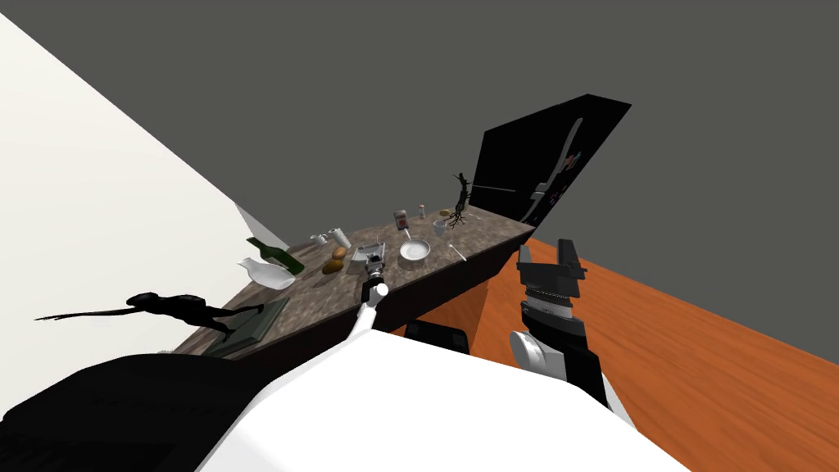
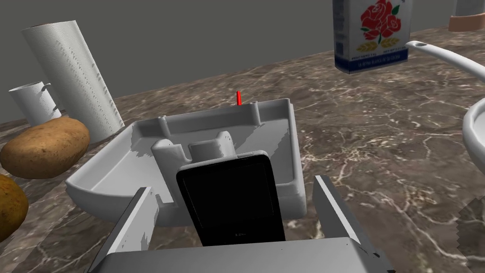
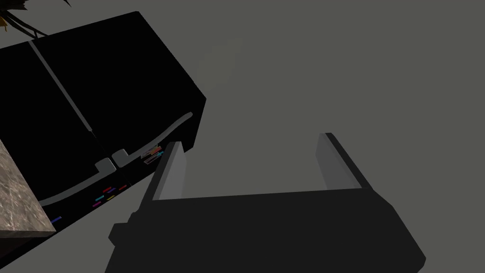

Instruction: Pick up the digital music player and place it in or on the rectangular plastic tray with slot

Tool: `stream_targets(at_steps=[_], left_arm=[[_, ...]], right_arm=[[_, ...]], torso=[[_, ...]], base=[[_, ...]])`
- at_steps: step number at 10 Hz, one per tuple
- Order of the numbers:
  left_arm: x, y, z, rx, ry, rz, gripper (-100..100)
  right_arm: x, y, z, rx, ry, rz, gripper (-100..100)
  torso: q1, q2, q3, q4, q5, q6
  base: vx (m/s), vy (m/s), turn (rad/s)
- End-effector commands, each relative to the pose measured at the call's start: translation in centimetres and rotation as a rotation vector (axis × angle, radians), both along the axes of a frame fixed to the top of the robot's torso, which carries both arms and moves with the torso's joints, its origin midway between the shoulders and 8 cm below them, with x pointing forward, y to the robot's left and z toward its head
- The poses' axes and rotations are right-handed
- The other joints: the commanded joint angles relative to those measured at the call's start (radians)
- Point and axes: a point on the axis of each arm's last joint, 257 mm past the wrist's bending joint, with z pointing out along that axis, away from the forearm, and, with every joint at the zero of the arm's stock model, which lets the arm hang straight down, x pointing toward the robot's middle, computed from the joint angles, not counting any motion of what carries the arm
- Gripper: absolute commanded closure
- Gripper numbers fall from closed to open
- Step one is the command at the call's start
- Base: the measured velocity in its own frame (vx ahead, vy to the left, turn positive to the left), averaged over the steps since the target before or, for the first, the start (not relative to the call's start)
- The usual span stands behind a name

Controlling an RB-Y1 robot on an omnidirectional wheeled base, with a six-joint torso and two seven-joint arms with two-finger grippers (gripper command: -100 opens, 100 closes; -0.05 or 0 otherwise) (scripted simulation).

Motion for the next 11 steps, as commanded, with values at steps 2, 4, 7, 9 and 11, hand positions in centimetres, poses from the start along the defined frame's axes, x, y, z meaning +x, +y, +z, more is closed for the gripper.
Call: stream_targets(at_steps=[2, 4, 7, 9, 11], left_arm=[[0.0, 0.0, 0.0, 0.002, 0.002, -0.001, 100], [0.1, 0.0, 0.1, -0.001, -0.001, 0.0, 100], [0.1, 0.0, 0.1, 0.001, 0.0, 0.0, 0], [-0.3, 0.2, 0.1, 0.004, -0.001, 0.002, 100], [-0.1, 1.1, 0.3, 0.017, 0.008, 0.001, 100]], right_arm=[[0.0, 0.0, 0.0, 0.0, 0.0, 0.0, 0], [0.0, 0.0, 0.0, 0.0, 0.0, 0.0, 0], [0.0, 0.0, 0.0, 0.0, 0.0, 0.0, 0], [0.0, 0.0, 0.0, 0.0, 0.0, 0.0, 0], [0.0, 0.0, 0.0, 0.0, 0.0, 0.0, 0]], torso=[[-0.002, 0.001, 0.001, 0.0, 0.0, 0.0], [-0.003, 0.001, 0.001, 0.0, -0.001, 0.0], [-0.002, 0.001, 0.001, 0.0, -0.001, 0.0], [-0.003, 0.002, 0.001, -0.001, 0.0, 0.0], [-0.002, 0.002, 0.001, -0.001, 0.0, 0.0]], base=[[-0.003, 0.0, -0.003], [0.0, 0.0, 0.0], [0.0, 0.0, 0.0], [-0.009, -0.016, -0.018], [-0.027, -0.056, 0.022]])
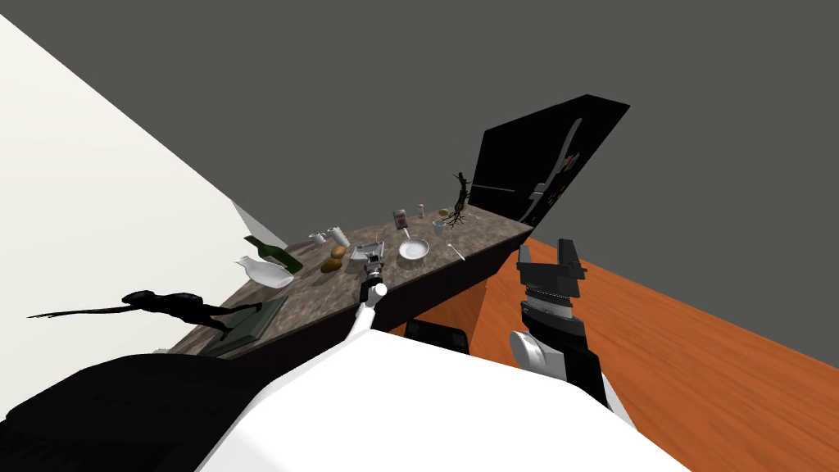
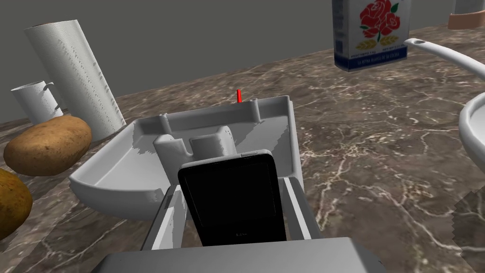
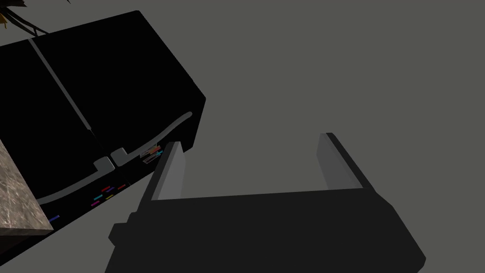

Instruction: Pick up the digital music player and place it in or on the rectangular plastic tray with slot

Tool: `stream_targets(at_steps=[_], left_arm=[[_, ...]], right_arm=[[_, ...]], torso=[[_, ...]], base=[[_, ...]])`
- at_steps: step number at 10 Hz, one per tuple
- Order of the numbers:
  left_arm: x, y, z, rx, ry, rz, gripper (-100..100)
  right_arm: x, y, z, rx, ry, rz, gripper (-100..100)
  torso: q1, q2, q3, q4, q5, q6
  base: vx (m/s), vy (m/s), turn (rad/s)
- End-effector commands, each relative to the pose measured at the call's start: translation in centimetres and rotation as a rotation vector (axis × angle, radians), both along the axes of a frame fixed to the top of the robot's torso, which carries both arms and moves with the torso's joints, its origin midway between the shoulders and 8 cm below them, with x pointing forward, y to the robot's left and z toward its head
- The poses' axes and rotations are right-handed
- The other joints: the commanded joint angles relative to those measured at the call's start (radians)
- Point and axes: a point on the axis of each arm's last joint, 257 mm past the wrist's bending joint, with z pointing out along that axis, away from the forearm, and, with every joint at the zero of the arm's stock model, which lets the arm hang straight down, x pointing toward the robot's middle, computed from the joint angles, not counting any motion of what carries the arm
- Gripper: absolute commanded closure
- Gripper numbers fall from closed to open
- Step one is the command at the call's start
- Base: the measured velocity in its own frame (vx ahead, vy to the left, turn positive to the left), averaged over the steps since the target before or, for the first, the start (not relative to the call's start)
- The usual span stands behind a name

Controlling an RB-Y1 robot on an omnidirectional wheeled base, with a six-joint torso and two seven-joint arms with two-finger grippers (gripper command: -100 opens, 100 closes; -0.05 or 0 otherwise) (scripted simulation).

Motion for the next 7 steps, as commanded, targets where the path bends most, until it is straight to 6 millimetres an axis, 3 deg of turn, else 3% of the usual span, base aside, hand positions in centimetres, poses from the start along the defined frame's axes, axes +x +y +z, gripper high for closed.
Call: stream_targets(at_steps=[1, 5, 7], left_arm=[[0.3, 0.8, 0.0, 0.012, 0.011, 0.0, 100], [1.6, 3.7, 1.8, 0.057, 0.023, 0.012, 100], [2.3, 5.5, 3.0, 0.078, 0.024, 0.024, 100]], right_arm=[[0.0, 0.0, 0.0, 0.0, 0.0, 0.0, 0], [0.0, 0.0, 0.0, 0.0, 0.0, 0.0, 0], [0.0, 0.0, 0.0, 0.0, 0.0, 0.0, 0]], torso=[[0.0, 0.0, 0.0, 0.0, 0.0, 0.0], [-0.006, 0.009, 0.003, -0.002, 0.0, -0.003], [-0.01, 0.005, 0.002, -0.002, -0.001, -0.002]], base=[[-0.094, -0.176, 0.086], [-0.14, -0.167, 0.093], [-0.078, -0.21, 0.098]])
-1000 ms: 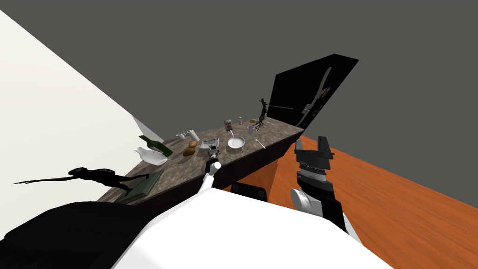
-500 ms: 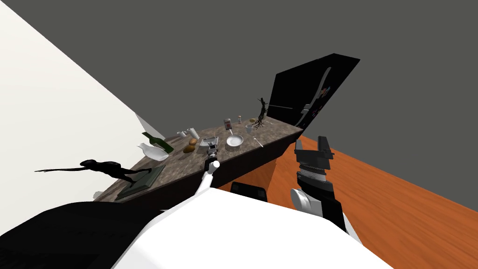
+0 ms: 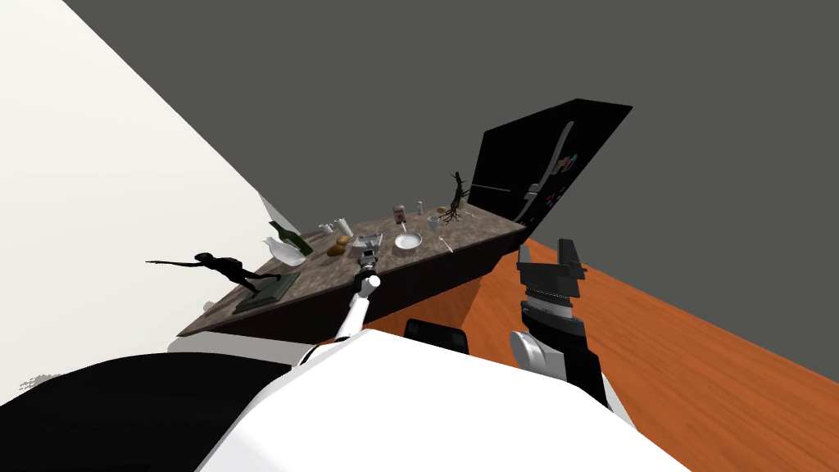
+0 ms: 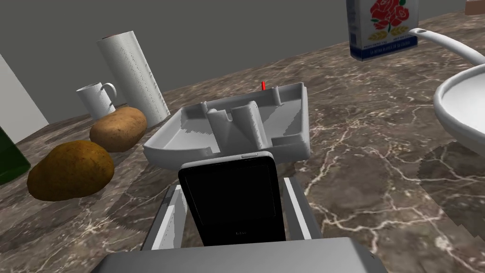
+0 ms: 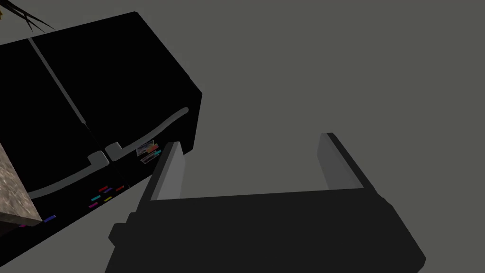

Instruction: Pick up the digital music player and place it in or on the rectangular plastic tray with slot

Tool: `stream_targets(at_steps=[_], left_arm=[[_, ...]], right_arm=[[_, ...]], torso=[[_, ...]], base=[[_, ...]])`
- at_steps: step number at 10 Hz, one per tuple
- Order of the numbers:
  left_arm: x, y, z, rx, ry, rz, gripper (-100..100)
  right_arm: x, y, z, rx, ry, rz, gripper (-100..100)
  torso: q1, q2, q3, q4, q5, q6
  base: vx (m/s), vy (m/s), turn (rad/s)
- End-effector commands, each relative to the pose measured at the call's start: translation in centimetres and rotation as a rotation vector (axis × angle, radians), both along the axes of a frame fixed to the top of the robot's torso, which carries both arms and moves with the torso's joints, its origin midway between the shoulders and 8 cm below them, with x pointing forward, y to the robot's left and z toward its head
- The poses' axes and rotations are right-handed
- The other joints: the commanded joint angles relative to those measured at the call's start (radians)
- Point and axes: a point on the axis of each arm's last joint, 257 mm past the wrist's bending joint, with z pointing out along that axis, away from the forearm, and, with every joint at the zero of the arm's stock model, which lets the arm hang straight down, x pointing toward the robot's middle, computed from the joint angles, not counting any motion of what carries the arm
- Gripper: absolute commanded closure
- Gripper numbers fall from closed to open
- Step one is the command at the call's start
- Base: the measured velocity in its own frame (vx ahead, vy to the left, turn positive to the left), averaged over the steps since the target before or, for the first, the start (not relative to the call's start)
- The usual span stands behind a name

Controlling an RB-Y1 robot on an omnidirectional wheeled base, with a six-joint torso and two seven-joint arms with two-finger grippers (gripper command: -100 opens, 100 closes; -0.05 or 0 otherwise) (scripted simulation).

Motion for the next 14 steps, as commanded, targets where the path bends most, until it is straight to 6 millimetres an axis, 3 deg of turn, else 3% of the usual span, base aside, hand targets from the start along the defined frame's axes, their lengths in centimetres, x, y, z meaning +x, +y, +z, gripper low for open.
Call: stream_targets(at_steps=[1, 4, 7, 14], left_arm=[[0.6, 1.6, 1.4, 0.016, -0.002, 0.011, 100], [1.5, 3.8, 3.3, 0.027, -0.007, 0.023, 100], [2.5, 5.3, 4.9, 0.021, -0.01, 0.021, 100], [4.6, 5.9, 7.0, -0.033, -0.009, -0.027, 100]], right_arm=[[0.0, 0.0, 0.0, 0.0, 0.0, 0.0, 0], [0.0, 0.0, 0.0, 0.0, 0.0, 0.0, 0], [0.0, 0.0, 0.0, 0.0, 0.0, 0.0, 0], [0.0, 0.0, 0.0, -0.001, 0.0, 0.0, 0]], torso=[[0.0, 0.0, 0.0, 0.0, 0.0, 0.0], [0.004, -0.003, -0.001, 0.0, 0.001, 0.0], [0.011, -0.007, -0.004, -0.001, 0.003, 0.001], [0.023, -0.014, -0.009, -0.003, 0.007, 0.003]], base=[[-0.082, -0.167, 0.1], [-0.042, -0.133, 0.069], [0.011, -0.04, 0.039], [0.075, 0.076, -0.007]])
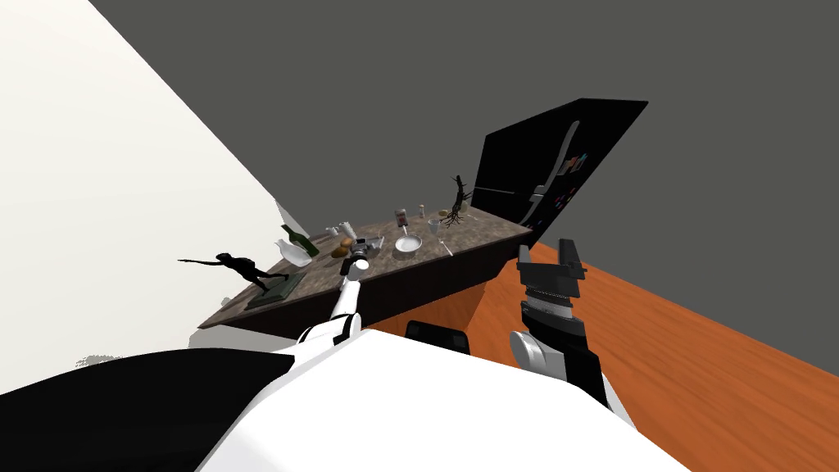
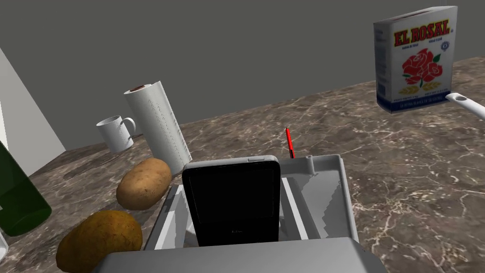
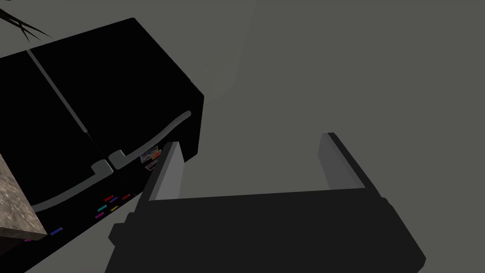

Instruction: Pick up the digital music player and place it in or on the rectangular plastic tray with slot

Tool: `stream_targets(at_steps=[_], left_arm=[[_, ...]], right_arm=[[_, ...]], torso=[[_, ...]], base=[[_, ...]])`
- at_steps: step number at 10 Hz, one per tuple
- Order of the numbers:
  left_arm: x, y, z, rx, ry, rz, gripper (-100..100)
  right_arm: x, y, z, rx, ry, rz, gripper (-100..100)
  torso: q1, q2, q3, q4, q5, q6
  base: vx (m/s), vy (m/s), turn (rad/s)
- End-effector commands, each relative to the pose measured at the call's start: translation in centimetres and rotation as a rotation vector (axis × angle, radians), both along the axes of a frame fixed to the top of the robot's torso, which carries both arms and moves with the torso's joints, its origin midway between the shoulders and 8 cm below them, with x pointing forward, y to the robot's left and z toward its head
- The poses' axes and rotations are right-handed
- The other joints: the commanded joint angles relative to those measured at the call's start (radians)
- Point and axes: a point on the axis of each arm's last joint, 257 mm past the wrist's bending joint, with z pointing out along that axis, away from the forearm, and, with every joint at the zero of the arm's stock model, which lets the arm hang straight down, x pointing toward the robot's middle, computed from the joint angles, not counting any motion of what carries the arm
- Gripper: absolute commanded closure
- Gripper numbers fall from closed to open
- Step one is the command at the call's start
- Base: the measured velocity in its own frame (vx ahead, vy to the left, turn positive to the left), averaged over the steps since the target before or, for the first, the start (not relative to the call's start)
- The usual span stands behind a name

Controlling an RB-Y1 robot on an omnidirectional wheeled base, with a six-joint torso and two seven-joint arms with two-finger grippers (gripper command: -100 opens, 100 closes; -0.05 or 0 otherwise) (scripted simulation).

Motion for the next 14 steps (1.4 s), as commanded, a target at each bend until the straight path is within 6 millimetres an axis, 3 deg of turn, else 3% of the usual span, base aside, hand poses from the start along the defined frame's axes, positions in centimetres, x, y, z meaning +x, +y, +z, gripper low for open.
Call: stream_targets(at_steps=[1, 9, 10, 14], left_arm=[[0.4, -0.2, 0.3, -0.015, 0.001, -0.016, 100], [2.0, -1.0, 1.7, -0.06, -0.003, -0.081, 100], [2.1, -1.0, 1.8, -0.061, -0.002, -0.083, -100], [2.1, -1.0, 1.8, -0.061, -0.002, -0.083, -100]], right_arm=[[0.0, 0.0, 0.0, 0.0, 0.0, 0.0, 0], [0.0, 0.0, 0.0, 0.0, 0.0, 0.0, 0], [0.0, 0.0, 0.0, 0.0, 0.0, 0.0, 0], [0.0, 0.0, 0.0, 0.0, 0.0, 0.0, 0]], torso=[[0.0, 0.0, 0.0, 0.0, 0.0, 0.0], [0.002, 0.001, 0.0, 0.0, 0.002, 0.001], [-0.002, 0.004, 0.002, 0.0, 0.001, 0.0], [-0.006, 0.007, 0.004, 0.001, 0.0, 0.0]], base=[[0.095, 0.098, -0.017], [0.091, 0.11, -0.018], [0.007, 0.009, -0.001], [0.0, 0.0, 0.0]])
